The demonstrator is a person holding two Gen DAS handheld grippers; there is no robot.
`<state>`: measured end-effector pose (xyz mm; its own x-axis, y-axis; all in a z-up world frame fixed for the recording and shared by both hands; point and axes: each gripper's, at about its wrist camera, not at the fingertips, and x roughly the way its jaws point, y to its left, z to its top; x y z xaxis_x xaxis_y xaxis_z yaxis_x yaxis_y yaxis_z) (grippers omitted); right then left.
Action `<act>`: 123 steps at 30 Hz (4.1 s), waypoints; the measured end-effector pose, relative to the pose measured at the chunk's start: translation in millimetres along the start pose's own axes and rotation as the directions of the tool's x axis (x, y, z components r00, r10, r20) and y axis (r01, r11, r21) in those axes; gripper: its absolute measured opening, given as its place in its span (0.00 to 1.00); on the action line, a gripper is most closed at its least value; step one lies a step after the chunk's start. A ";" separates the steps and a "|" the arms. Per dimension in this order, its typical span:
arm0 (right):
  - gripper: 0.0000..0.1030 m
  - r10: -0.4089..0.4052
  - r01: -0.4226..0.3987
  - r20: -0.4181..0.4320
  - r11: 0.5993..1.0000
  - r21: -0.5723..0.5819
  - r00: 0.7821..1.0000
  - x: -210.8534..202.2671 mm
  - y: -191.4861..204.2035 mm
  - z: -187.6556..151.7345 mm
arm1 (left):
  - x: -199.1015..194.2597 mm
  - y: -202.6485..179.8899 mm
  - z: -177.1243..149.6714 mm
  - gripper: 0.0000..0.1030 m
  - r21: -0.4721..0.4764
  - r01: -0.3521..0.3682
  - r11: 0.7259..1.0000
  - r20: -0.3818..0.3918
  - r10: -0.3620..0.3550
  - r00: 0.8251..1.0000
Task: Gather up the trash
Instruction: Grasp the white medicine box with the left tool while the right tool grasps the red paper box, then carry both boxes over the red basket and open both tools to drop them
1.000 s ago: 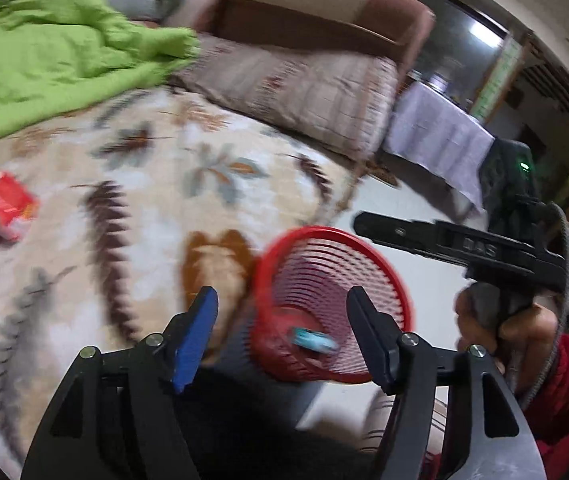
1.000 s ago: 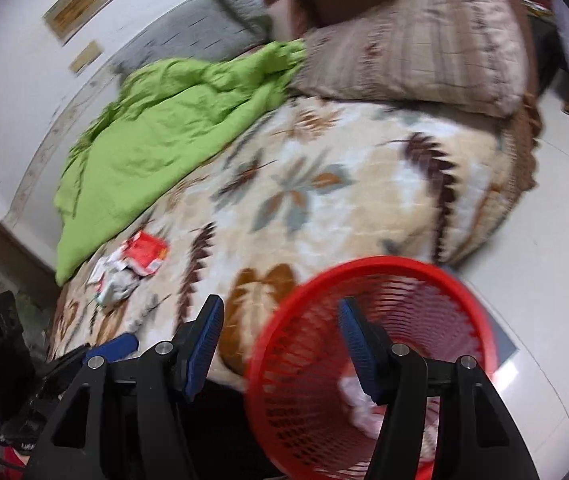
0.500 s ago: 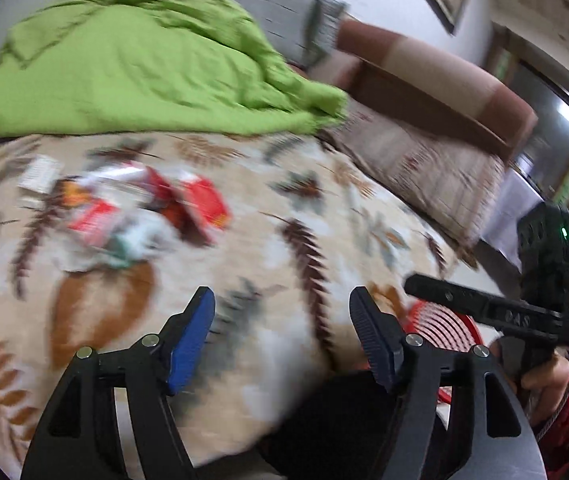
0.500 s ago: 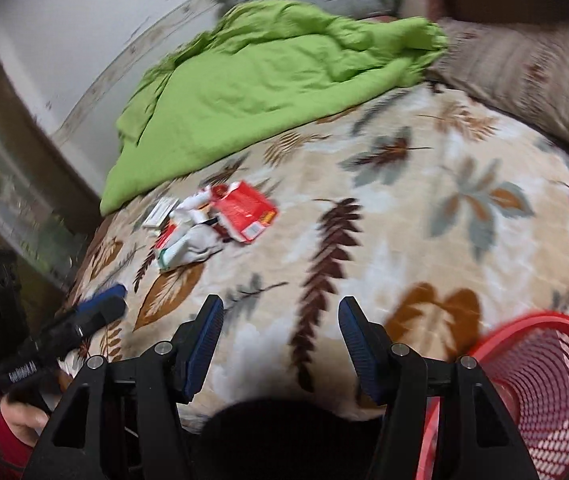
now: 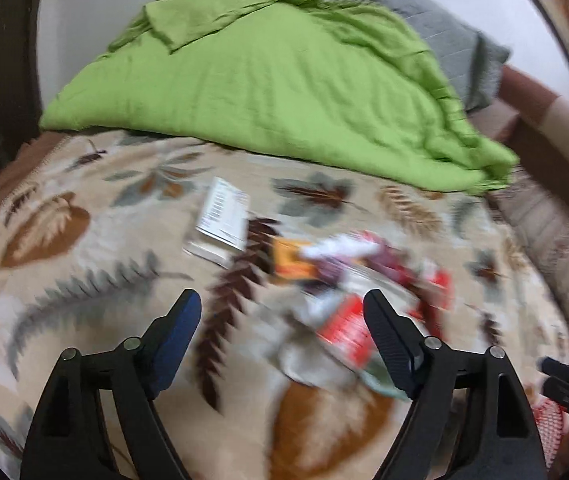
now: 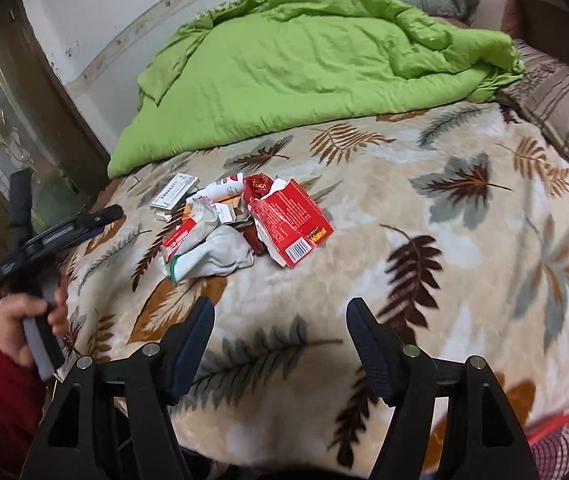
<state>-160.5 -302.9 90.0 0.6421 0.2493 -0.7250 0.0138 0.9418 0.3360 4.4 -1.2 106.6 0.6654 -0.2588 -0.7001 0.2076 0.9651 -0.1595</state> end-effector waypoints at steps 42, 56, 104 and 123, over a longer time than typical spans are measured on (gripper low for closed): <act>0.04 -0.183 0.195 0.070 0.953 -0.233 0.981 109.9 27.7 36.9 | 50.6 18.0 15.8 0.50 -0.011 0.034 0.999 0.080 -0.033 0.996; 0.04 0.041 -0.029 0.162 0.996 -0.079 0.986 16.7 44.3 -6.2 | -59.3 -41.5 -66.8 0.50 0.013 0.155 0.988 0.143 -0.155 0.977; 0.04 0.048 -0.043 0.129 0.998 -0.042 0.990 5.5 50.0 -46.2 | -87.4 -82.7 -143.4 0.50 0.135 0.003 0.991 0.207 -0.031 0.978; 0.04 0.065 -0.060 0.142 0.997 -0.038 0.988 -3.4 48.8 -52.9 | -87.5 -90.1 -146.6 0.50 0.161 0.000 0.987 0.209 -0.034 0.977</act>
<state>-202.6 -245.9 77.0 0.7438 0.2754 -0.6090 -0.0539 0.9329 0.3561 -177.6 -59.7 80.3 0.7929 -0.2939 -0.5338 0.3202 0.9463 -0.0454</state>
